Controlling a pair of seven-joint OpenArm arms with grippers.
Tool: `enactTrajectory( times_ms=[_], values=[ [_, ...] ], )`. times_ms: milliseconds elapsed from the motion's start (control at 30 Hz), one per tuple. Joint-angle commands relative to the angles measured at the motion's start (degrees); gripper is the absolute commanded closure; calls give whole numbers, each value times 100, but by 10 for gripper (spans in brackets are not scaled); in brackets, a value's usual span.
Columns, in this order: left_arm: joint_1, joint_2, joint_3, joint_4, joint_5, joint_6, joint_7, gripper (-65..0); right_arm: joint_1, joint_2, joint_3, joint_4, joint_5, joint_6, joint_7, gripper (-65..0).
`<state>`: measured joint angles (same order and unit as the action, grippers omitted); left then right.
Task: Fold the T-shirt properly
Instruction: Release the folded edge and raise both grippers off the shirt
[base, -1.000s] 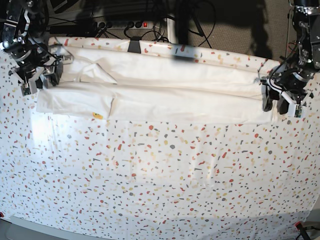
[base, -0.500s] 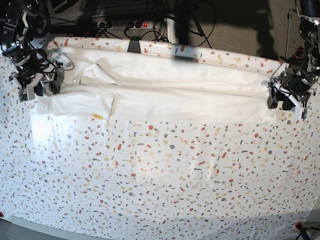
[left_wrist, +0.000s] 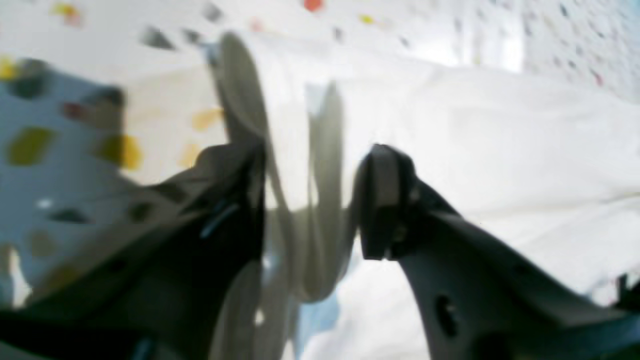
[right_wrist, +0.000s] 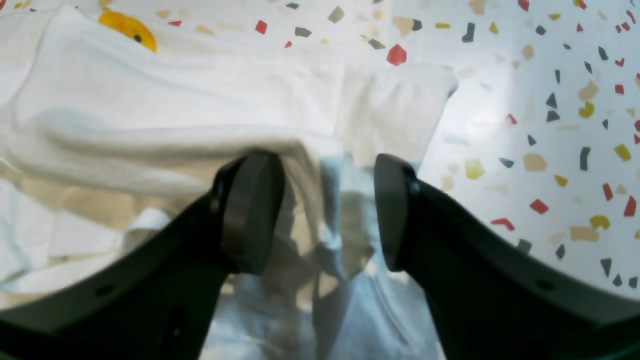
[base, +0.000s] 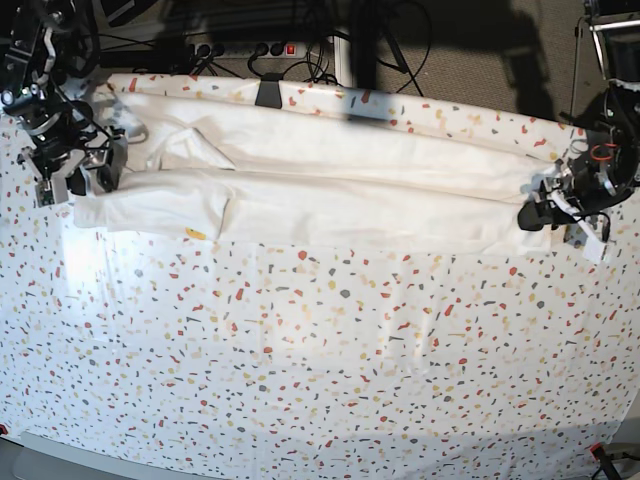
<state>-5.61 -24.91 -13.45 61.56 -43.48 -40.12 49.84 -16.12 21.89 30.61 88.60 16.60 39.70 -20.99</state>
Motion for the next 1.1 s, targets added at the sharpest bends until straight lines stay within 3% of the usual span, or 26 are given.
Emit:
enactTrajectory(
  times_ms=[0, 67, 133, 167, 300, 367, 433, 567, 667, 733, 833, 1067],
  values=[
    [-28, -70, 4, 24, 103, 12, 256, -210, 109, 111, 46, 90, 74, -7, 155, -323],
    [-28, -81, 4, 24, 105, 12, 212, -138, 221, 111, 46, 90, 74, -7, 142, -323],
    [-28, -146, 4, 24, 101, 12, -79, -19, 328, 109, 46, 90, 76, -7, 111, -323],
    [-28, -203, 4, 24, 98, 12, -245, 0, 385, 105, 46, 90, 79, -7, 72, -323],
    [-31, -599, 4, 24, 131, 13, -824, 0, 564, 26, 46, 92, 74, -2, -153, -323],
    [-33, -852, 4, 24, 275, 599, -1082, 0, 595, -17, 44, 94, 101, -2, -122, -323],
    [-28, -1123, 4, 24, 400, 933, -1259, 0, 597, -35, 44, 103, 240, 0, -101, -323],
    [-31, -1567, 4, 57, 374, 1040, -1198, 0, 597, -33, -26, 103, 380, 15, -90, -323],
    [-28, -1692, 4, 278, -68, 1034, -634, 0, 597, -33, -90, 103, 380, 15, -92, -323],
    [-9, -1620, 4, 566, -92, 1029, -251, 0, 597, -33, -131, 103, 382, 15, -85, -323],
    [157, -1344, 4, 1091, -94, 1029, -149, 0, 597, -33, -225, 103, 378, 15, -87, -323],
    [662, -9, 4, 2669, 35, 1067, 133, 0, 597, -33, -254, 103, 378, 15, -87, -323]
  ],
)
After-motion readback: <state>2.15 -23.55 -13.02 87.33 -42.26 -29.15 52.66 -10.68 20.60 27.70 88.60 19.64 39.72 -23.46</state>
